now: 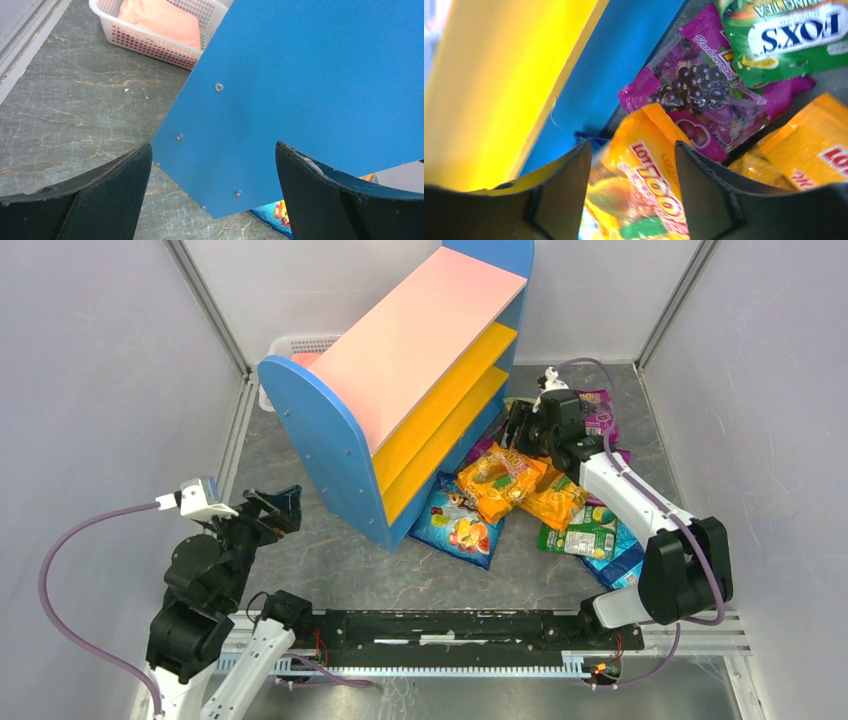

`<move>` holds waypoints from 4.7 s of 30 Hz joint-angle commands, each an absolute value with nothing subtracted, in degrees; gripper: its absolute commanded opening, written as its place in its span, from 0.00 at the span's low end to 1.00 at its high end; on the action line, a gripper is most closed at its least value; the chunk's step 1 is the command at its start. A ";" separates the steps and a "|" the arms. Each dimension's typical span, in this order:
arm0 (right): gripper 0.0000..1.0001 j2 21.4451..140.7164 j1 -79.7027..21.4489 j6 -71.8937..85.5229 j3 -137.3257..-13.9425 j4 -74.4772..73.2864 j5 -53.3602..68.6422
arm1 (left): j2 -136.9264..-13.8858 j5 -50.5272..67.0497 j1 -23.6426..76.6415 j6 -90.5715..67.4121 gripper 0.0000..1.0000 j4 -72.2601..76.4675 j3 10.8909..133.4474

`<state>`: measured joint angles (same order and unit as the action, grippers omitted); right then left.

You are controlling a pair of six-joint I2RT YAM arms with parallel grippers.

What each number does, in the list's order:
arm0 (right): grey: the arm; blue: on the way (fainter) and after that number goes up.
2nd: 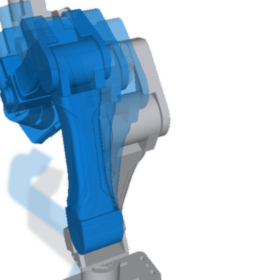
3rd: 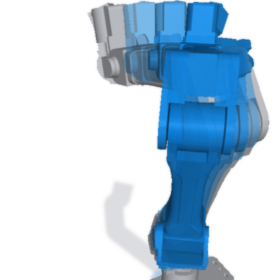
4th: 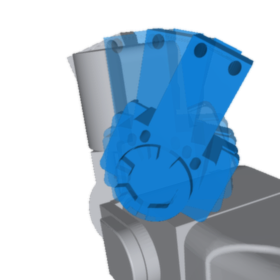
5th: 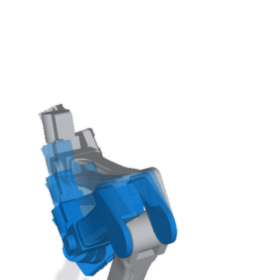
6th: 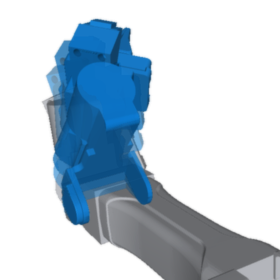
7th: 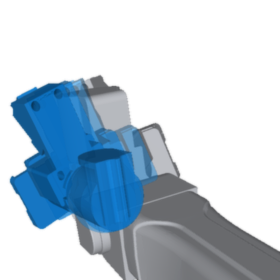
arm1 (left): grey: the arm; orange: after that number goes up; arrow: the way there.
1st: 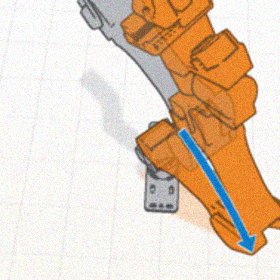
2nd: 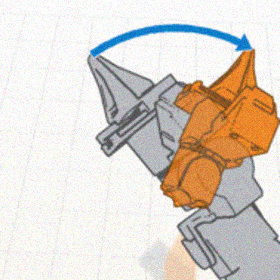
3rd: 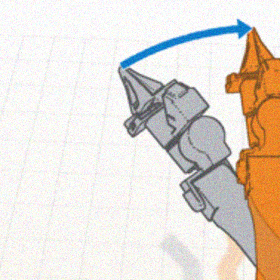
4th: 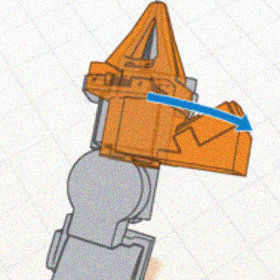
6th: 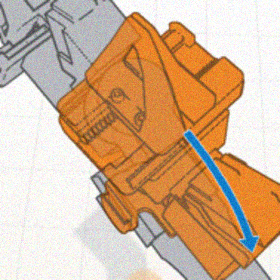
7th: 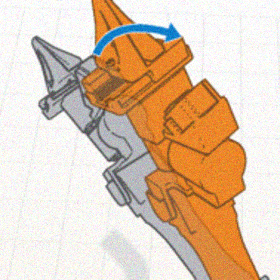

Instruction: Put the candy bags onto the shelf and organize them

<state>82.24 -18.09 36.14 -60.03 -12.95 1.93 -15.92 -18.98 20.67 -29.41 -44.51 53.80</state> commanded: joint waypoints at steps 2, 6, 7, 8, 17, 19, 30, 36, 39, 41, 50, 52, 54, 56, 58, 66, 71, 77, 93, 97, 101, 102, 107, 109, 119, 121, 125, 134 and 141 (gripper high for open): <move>0.89 79.06 -17.03 14.13 -61.57 -16.43 6.90 | -16.73 -18.97 20.82 -30.59 0.99 -43.23 52.12; 0.98 76.36 -12.92 7.36 -58.09 -16.47 11.51 | -17.09 -18.24 20.82 -30.50 0.99 -42.26 51.30; 0.98 76.49 -11.79 6.87 -58.07 -16.27 15.05 | -17.15 -18.05 20.78 -30.42 0.99 -41.98 51.25; 0.98 77.17 -11.36 6.25 -58.72 -16.79 17.36 | -17.34 -18.02 20.80 -30.35 0.99 -41.85 51.24; 0.97 80.52 -11.42 4.47 -59.61 -20.37 17.05 | -17.67 -16.87 20.83 -30.72 0.99 -40.06 51.17; 0.95 79.99 -11.48 4.78 -58.08 -20.69 18.25 | -17.62 -16.31 20.83 -31.13 0.99 -38.95 50.55; 0.88 72.49 -18.16 16.20 -46.08 -13.18 33.21 | -18.71 -15.82 20.83 -32.08 0.99 -34.12 46.99; 0.92 72.68 -18.57 17.90 -44.78 -11.50 34.49 | -18.65 -17.00 20.82 -30.48 1.00 -36.25 48.19; 0.92 74.02 -16.65 18.20 -44.87 -13.09 35.05 | -18.39 -18.03 20.83 -29.73 1.00 -37.41 48.70; 0.94 73.76 -14.74 20.15 -43.96 -12.02 35.60 | -18.20 -18.24 20.77 -29.66 1.00 -38.01 49.11; 0.92 80.13 -13.66 37.82 -41.84 -2.42 39.83 | -18.83 -19.15 20.82 -28.13 1.00 -37.76 49.57; 0.91 81.19 -14.50 39.70 -41.73 -0.43 39.27 | -18.94 -19.20 20.82 -27.81 1.00 -37.79 49.36; 0.90 82.82 -15.62 39.79 -42.80 -0.52 37.83 | -18.69 -19.16 20.82 -27.77 1.00 -37.83 48.87; 0.89 84.35 -15.91 39.95 -43.04 -0.92 36.81 | -18.28 -19.26 20.76 -27.86 1.00 -37.80 48.39; 0.87 85.64 -16.07 41.01 -41.96 1.32 37.19 | -17.88 -19.54 20.82 -27.86 1.00 -37.66 48.13; 0.75 86.11 -16.08 44.45 -38.31 6.77 36.83 | -17.64 -19.30 20.80 -27.77 0.99 -36.95 47.21; 0.62 83.18 -16.00 48.25 -35.41 11.35 38.73 | -17.37 -19.12 20.82 -27.86 0.98 -36.86 46.94; 0.49 78.42 -16.08 51.46 -32.73 12.99 37.83 | -16.45 -18.99 20.77 -27.95 0.98 -36.66 46.71; 0.35 58.31 -16.03 58.80 -29.17 6.20 31.76 | -14.79 -18.49 20.74 -28.12 0.96 -36.65 46.32; 0.33 51.50 -16.06 61.09 -30.47 2.90 28.56 | -14.72 -17.67 20.73 -27.89 0.96 -36.47 46.24; 0.33 45.89 -15.93 61.12 -37.41 -4.56 22.89 | -14.40 -16.87 20.69 -27.60 0.95 -36.34 46.34; 0.33 45.10 -15.99 60.41 -40.58 -6.50 21.14 | -14.20 -16.70 20.72 -27.55 0.95 -36.28 46.29; 0.33 45.81 -15.96 55.18 -59.45 -15.08 12.22 | -12.81 -15.87 20.72 -27.42 0.95 -36.13 46.08; 0.33 47.28 -15.98 54.46 -65.42 -15.53 10.43 | -12.14 -15.71 20.69 -27.51 0.95 -36.12 45.97; 0.33 63.47 -15.99 57.09 -88.57 -6.10 8.59 | -11.67 -15.30 20.74 -27.42 0.95 -35.93 45.89; 0.32 69.53 -15.93 59.44 -93.75 -3.90 10.92 | -11.77 -15.14 20.73 -27.34 0.95 -35.78 45.90; 0.31 79.24 -16.91 64.05 -99.72 3.80 13.46 | -11.91 -15.16 20.65 -27.33 0.95 -35.77 45.86; 0.32 98.14 -19.77 66.98 -117.60 5.00 7.55 | -12.81 -14.92 20.30 -27.25 0.95 -35.64 45.80; 0.32 104.06 -20.61 67.21 -121.14 5.91 5.08 | -13.69 -14.55 20.13 -27.16 0.95 -35.55 45.83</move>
<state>105.56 -20.23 65.73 -116.16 -4.89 8.14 -12.47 -15.86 20.60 -29.26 -37.98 46.00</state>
